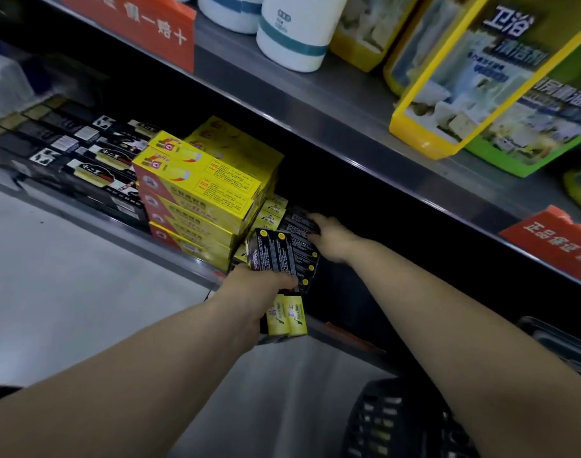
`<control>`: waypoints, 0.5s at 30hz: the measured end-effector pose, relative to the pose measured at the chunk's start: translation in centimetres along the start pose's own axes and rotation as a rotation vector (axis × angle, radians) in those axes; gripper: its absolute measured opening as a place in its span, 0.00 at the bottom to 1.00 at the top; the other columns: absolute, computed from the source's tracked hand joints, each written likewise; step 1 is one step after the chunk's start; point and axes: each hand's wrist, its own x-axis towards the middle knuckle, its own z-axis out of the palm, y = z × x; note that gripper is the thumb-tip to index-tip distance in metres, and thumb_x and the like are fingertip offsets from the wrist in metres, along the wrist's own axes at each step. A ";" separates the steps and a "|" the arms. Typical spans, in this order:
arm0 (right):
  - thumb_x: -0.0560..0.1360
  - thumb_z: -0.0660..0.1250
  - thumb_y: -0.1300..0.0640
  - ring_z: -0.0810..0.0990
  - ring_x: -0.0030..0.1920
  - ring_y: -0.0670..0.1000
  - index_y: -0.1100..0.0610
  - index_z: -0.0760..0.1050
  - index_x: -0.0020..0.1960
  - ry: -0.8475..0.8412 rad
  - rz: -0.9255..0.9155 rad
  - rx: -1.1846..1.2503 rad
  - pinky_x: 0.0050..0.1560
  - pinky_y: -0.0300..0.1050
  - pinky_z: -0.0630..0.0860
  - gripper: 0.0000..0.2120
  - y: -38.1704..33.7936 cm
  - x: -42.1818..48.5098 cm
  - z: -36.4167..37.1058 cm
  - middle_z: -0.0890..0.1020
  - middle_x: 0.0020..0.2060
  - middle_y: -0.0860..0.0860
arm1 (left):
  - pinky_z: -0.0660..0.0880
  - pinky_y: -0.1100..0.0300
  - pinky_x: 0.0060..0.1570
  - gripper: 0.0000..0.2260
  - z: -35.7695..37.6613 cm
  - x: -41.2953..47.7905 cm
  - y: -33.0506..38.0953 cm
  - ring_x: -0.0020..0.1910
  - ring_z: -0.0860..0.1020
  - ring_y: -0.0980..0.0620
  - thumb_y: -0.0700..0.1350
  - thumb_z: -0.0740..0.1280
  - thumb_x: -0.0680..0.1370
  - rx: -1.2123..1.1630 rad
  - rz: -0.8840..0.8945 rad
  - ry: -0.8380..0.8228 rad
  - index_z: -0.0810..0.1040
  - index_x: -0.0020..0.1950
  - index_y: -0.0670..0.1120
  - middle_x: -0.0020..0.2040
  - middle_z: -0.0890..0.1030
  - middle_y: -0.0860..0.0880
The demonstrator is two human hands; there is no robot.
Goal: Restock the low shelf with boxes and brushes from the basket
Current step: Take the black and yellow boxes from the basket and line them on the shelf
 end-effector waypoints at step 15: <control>0.75 0.66 0.58 0.81 0.49 0.47 0.51 0.74 0.59 -0.246 -0.038 0.954 0.48 0.42 0.80 0.13 -0.3 -8.1 -5.0 0.82 0.49 0.49 | 0.76 0.43 0.55 0.24 1.0 -0.5 0.9 0.52 0.80 0.41 0.53 0.72 0.71 -0.097 0.002 -0.065 0.75 0.62 0.43 0.54 0.81 0.42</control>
